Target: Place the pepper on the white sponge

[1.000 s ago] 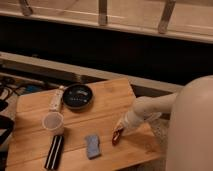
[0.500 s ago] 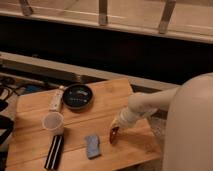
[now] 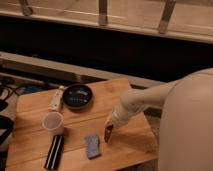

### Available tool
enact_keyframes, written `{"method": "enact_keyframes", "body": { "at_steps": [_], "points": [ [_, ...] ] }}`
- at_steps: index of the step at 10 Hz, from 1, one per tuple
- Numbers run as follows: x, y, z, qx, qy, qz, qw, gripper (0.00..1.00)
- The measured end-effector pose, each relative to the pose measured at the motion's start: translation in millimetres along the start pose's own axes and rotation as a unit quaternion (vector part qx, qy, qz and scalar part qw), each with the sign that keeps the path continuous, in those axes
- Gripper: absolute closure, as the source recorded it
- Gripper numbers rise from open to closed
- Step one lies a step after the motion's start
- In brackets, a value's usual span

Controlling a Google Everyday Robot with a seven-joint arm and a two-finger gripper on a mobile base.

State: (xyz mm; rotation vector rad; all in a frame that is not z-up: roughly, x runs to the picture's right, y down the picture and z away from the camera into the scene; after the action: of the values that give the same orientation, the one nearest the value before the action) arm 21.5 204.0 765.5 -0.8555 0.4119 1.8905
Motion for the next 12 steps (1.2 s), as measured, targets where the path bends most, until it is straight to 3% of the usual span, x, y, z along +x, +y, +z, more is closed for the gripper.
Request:
{"method": "enact_keyframes", "body": {
  "at_steps": [12],
  "points": [
    [29.6,35.1,18.0,0.043,0.023,-0.059,0.9971,0.92]
  ]
}}
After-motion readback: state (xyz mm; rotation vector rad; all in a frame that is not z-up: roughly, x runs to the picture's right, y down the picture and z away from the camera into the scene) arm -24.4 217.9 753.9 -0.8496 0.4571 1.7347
